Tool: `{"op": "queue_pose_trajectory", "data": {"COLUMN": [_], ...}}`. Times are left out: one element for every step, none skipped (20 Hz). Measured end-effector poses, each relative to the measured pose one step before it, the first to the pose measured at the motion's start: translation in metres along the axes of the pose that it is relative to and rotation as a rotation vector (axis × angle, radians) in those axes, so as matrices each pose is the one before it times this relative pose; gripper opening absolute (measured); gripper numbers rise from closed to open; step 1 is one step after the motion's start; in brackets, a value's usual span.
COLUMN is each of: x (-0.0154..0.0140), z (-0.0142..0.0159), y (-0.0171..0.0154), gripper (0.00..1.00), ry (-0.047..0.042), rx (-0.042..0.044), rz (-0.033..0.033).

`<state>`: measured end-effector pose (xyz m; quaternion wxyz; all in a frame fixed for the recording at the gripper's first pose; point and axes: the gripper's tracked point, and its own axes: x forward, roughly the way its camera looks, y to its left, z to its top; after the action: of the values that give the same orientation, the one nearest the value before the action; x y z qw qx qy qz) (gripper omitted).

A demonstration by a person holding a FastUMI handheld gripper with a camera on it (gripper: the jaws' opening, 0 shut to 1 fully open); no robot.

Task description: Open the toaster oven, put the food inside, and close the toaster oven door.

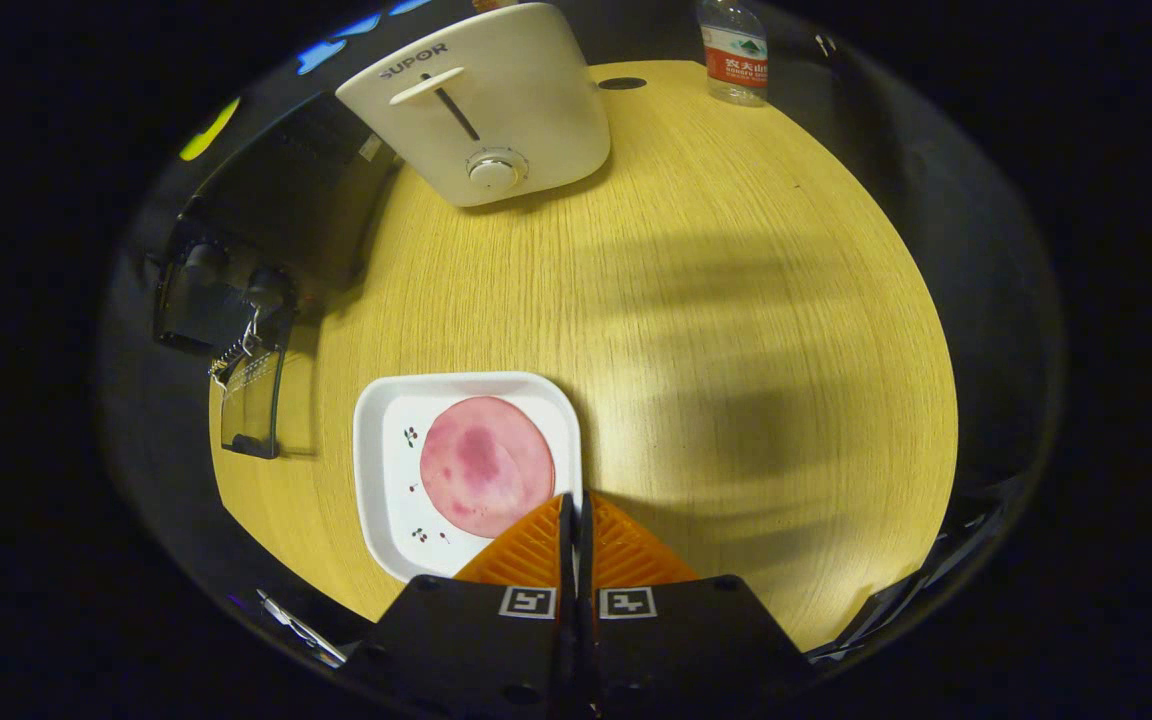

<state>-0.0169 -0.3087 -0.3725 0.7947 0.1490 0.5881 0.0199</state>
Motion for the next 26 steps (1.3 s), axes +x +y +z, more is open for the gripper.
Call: {"op": "queue_pose_trajectory", "data": {"x": [0.00196, -0.00061, -0.00137, 0.00074, -0.00070, 0.00000, -0.00048, 0.00126, 0.00016, -0.00216, -0.00146, -0.00248, -0.00153, -0.00348, -0.00292, -0.00455, -0.00460, -0.00403, -0.00516, -0.00672, -0.00541, -0.00561, -0.00616, -0.00643, -0.00431, -0.00447], "z": [-0.00178, -0.00024, -0.00012, -0.00167, -0.00079, -0.00220, -0.00131, -0.00227, -0.00162, -0.00237, -0.00072, -0.00179, 0.00019, -0.00037, 0.00127, -0.00028, 0.00028, -0.00065, -0.00100, -0.00216, -0.00234, -0.00413, -0.00413, -0.00492, -0.00413, -0.00393], "y": [0.00019, 0.00124, 0.00025, 0.00072, 0.00030, 0.00083, 0.00108, 0.00340, 0.00184, 0.00001, 0.00003, -0.00033, 0.00026, 0.00203, 0.00384, 0.00289, 0.00229, 0.00294, 0.00353, 0.00361, 0.00417, 0.00460, 0.00471, 0.00503, 0.00423, 0.00393], "gripper": [0.02, 0.02, 0.02, 0.02, 0.02, 0.02, 0.02, 0.02, 0.02, 0.02, 0.02, 0.02, 0.02, 0.02, 0.02, 0.02, 0.02, 0.02, 0.02, 0.02, 0.02, 0.02, 0.02, 0.02, 0.02, 0.02], "ry": [0.01455, 0.00261, 0.00012, 0.00219, -0.00619, 0.00030, -0.00123, -0.00391, -0.00258, -0.00377, -0.00945, -0.00651, -0.01069, -0.01236, -0.01772, -0.01351, -0.01431, -0.01479, -0.01397, -0.01628, -0.01583, -0.01290, -0.00974, -0.01287, -0.01688, -0.01947], "rx": [0.01291, 0.01537, 0.01114, 0.00995, 0.01611, 0.02264, 0.02849, 0.02859, 0.02733, 0.02236, 0.01675, 0.01356, 0.01511, 0.01868, 0.01966, 0.01499, 0.01191, 0.00963, 0.01050, 0.01052, 0.00754, 0.00595, 0.00405, 0.00141, -0.00520, -0.00803], "rz": [0.01674, 0.01545, 0.01382, 0.01757, 0.01851, 0.01921, 0.01502, 0.01873, 0.01905, 0.01383, 0.01042, 0.00717, 0.00411, 0.00449, 0.01006, 0.01188, 0.00887, 0.01127, 0.01172, 0.01344, 0.01148, 0.01298, 0.01405, 0.01439, 0.00488, 0.00170]}}
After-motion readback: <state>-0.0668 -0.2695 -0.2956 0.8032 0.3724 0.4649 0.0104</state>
